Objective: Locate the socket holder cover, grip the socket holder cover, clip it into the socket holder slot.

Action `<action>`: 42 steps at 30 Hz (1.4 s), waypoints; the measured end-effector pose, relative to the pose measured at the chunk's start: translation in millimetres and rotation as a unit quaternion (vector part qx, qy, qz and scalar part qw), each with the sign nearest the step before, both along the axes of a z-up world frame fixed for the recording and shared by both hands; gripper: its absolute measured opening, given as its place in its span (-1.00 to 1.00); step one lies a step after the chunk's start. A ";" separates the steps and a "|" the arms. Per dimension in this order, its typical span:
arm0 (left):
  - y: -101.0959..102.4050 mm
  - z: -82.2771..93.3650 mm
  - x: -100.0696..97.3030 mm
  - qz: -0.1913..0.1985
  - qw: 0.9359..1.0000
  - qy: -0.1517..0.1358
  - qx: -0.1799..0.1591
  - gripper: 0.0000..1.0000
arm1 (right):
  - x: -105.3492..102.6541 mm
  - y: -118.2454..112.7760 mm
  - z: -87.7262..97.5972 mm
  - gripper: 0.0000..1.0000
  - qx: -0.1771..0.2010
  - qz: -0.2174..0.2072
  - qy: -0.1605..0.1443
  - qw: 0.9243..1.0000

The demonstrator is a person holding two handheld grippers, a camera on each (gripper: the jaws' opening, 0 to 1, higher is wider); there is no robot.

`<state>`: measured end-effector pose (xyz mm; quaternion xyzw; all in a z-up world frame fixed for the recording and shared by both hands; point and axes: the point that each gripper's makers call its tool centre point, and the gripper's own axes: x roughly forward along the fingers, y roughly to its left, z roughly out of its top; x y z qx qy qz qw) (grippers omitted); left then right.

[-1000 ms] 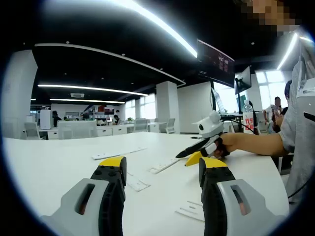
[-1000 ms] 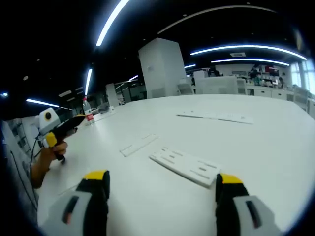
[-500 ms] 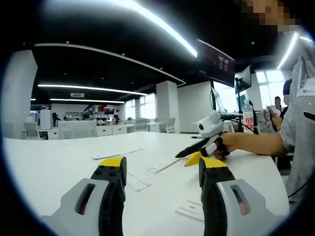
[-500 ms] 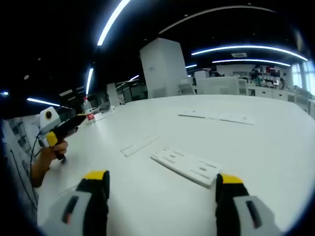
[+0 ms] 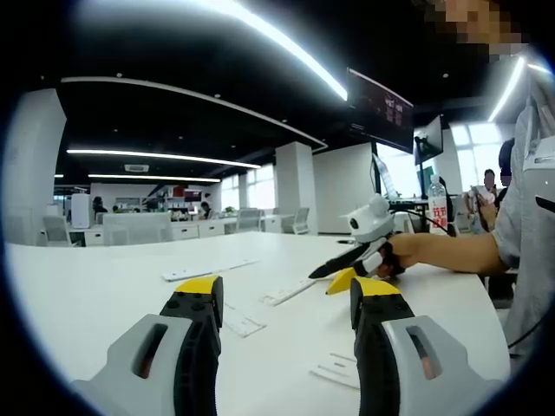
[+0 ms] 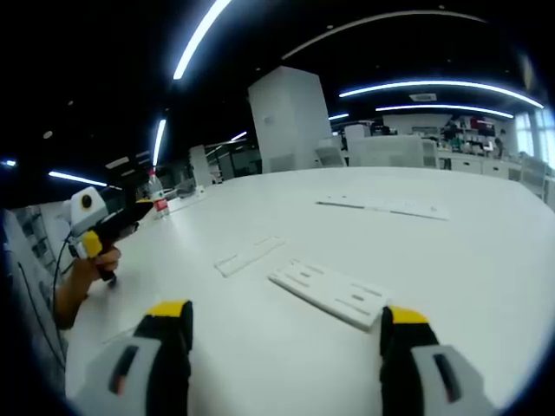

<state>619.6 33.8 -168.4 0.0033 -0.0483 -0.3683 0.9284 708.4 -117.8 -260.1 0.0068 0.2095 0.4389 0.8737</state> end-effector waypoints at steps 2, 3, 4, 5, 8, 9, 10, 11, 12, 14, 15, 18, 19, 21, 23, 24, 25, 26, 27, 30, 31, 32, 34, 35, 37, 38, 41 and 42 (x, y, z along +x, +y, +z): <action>-0.1 0.1 -0.2 0.000 1.000 0.000 0.000 0.18 | 0.1 0.6 0.1 0.80 0.001 0.001 0.000 1.000; -0.1 0.2 -0.2 0.000 1.000 0.000 0.000 0.18 | 0.6 0.7 0.2 0.80 0.001 0.001 0.000 1.000; -0.1 0.2 -0.1 0.000 1.000 0.000 0.000 0.18 | 1.0 0.9 0.2 0.80 0.001 0.002 0.000 1.000; -0.2 0.1 -0.2 -0.001 1.000 0.000 0.000 0.18 | 1.7 0.7 0.2 0.80 0.000 0.002 0.000 1.000; -0.3 0.0 -0.3 -0.001 1.000 0.000 0.001 0.18 | 1.3 1.3 0.2 0.80 0.000 0.003 0.000 1.000; -0.3 0.2 -0.5 -0.001 1.000 0.000 0.000 0.18 | 1.8 1.3 0.3 0.80 0.000 0.003 0.000 1.000; -0.3 0.3 -0.5 0.000 1.000 -0.001 0.000 0.18 | 1.7 1.5 0.2 0.80 0.000 0.003 0.000 1.000; -0.3 0.3 -0.5 0.000 1.000 -0.001 0.000 0.18 | 1.6 1.7 0.2 0.80 0.000 0.004 0.000 1.000; -0.4 0.3 -0.6 0.000 1.000 -0.001 0.000 0.18 | 1.4 1.7 0.3 0.80 0.000 0.004 0.000 1.000; -0.7 0.2 -0.8 -0.001 1.000 -0.001 0.001 0.18 | 1.1 1.9 0.4 0.80 0.001 0.004 0.000 1.000; -0.7 0.3 -0.7 0.000 1.000 -0.001 0.001 0.18 | 0.7 2.1 0.5 0.80 0.001 0.004 0.000 1.000; -0.9 0.2 -0.9 -0.001 1.000 -0.001 0.001 0.18 | 0.3 2.7 0.5 0.80 0.001 0.005 0.000 1.000; -0.9 0.3 -1.0 -0.001 1.000 -0.001 0.001 0.18 | 0.2 2.8 0.5 0.80 0.001 0.005 0.000 1.000; -0.9 0.5 -1.0 0.000 1.000 -0.001 0.000 0.18 | -0.7 3.8 0.3 0.80 0.000 0.006 -0.001 1.000; -0.5 0.6 -0.9 0.000 1.000 -0.002 0.000 0.18 | 0.2 3.7 0.4 0.80 0.000 0.007 -0.001 1.000; -0.4 0.7 -1.0 0.000 1.000 -0.002 0.000 0.18 | 0.5 3.7 0.4 0.80 0.000 0.007 -0.001 1.000; -0.5 0.7 -1.1 -0.001 1.000 -0.002 0.000 0.18 | 0.3 3.6 0.5 0.80 0.000 0.006 -0.001 1.000; -0.6 0.6 -1.2 -0.001 1.000 -0.001 0.000 0.18 | 0.3 4.0 0.5 0.80 0.000 0.007 -0.001 1.000; -0.6 0.6 -1.2 -0.001 1.000 -0.001 0.000 0.18 | 0.0 4.0 0.5 0.80 0.000 0.007 -0.001 1.000; -0.6 0.9 -1.4 0.000 1.000 -0.002 0.000 0.18 | -0.9 5.2 0.4 0.80 0.000 0.008 -0.001 1.000; -0.6 0.9 -1.5 0.000 1.000 -0.002 0.000 0.18 | -1.4 5.6 0.4 0.80 -0.001 0.008 -0.001 1.000; -0.7 0.9 -1.6 0.000 1.000 -0.002 0.000 0.18 | -1.6 6.0 0.3 0.80 -0.001 0.009 -0.002 1.000; -0.8 0.9 -1.5 0.000 1.000 -0.002 0.000 0.18 | -1.8 5.9 0.4 0.79 0.000 0.009 -0.001 1.000; -0.9 0.9 -1.5 -0.001 1.000 -0.002 0.000 0.18 | -1.9 5.9 0.4 0.79 0.000 0.009 -0.001 1.000; -1.0 0.9 -1.5 -0.001 1.000 -0.001 0.000 0.18 | -1.8 5.9 0.5 0.79 0.001 0.009 -0.001 1.000; -1.1 0.8 -1.5 -0.001 1.000 -0.001 0.000 0.18 | -1.4 5.9 0.5 0.79 0.000 0.009 -0.001 1.000; -1.0 0.8 -1.4 -0.001 1.000 -0.001 -0.001 0.18 | -1.1 6.0 0.6 0.79 0.001 0.010 -0.001 1.000; -1.0 0.8 -1.4 -0.001 1.000 -0.001 -0.001 0.18 | -1.1 6.1 0.6 0.79 0.001 0.011 -0.001 1.000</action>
